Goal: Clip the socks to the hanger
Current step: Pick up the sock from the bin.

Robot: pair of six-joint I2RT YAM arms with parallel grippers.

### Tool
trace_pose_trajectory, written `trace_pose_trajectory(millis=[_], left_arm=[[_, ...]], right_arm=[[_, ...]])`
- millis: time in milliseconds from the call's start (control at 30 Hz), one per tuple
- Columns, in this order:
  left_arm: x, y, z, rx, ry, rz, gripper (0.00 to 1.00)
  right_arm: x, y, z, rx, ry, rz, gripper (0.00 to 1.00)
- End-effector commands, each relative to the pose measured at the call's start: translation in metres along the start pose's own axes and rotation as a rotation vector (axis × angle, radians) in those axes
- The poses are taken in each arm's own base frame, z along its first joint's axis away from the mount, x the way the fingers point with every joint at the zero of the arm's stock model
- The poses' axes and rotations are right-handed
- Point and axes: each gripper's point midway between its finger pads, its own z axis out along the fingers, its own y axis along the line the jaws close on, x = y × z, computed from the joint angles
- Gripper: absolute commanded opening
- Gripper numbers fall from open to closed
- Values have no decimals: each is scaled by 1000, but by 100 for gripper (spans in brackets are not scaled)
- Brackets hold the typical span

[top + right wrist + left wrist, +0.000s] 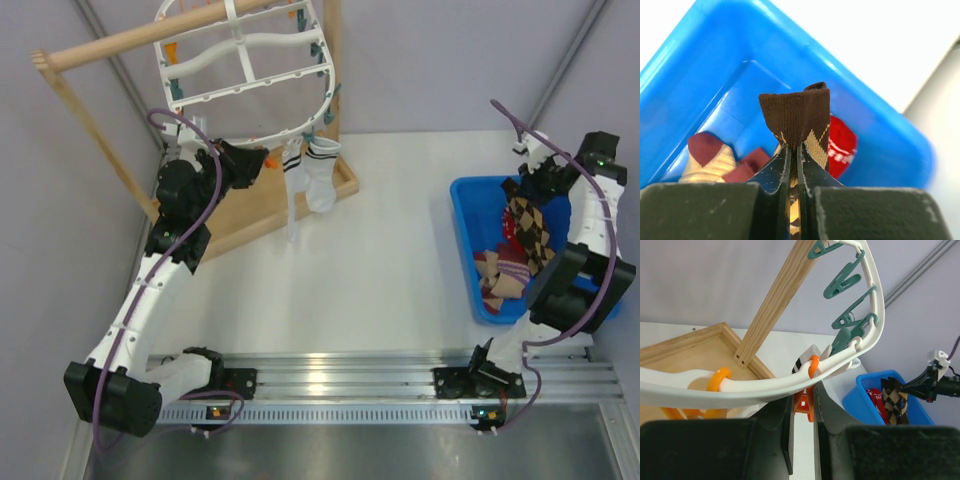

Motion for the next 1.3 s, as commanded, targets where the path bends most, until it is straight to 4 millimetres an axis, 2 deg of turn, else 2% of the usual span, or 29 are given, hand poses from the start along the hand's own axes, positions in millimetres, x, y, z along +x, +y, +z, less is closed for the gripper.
trace_pose_trajectory(millis=[0,133,233,333,367,433,533,667,733,867,1067,1100,1133,1200,1233,1267], left_arm=[[17,0,-5,11,67,-14,0],[18,0,-5,9,72,-23,0],[19,0,-5,9,72,-23,0],[19,0,-6,7,73,-25,0],[19,1,-6,6,74,-25,0],[20,2,-6,4,75,-24,0],[20,3,-5,-2,77,-17,0],[21,4,-4,-6,82,-17,0],[22,5,-3,-6,85,-21,0],[21,5,-4,-10,81,-11,0],[23,6,-5,-12,86,-13,0],[23,6,-5,-12,86,-13,0],[22,5,-5,-10,84,-12,0],[23,6,-6,-11,85,-11,0],[23,6,-6,-12,84,-11,0],[22,5,-6,-10,84,-9,0]], right_arm=[[-30,7,-32,-22,-88,-1,0],[-27,12,-34,-46,-77,-17,0],[-13,23,-21,-109,-35,12,0],[3,40,1,-155,19,24,0],[17,44,16,-142,50,31,0],[28,56,39,-148,63,6,0],[41,69,62,-170,88,43,0],[55,67,95,-168,111,101,0],[58,67,103,-168,115,118,0],[59,64,109,-165,121,161,23],[52,56,106,-140,119,179,34],[51,56,105,-139,116,179,32],[49,55,103,-139,112,175,18],[47,54,102,-137,107,177,5],[46,54,100,-137,107,182,0],[45,54,100,-138,108,186,0]])
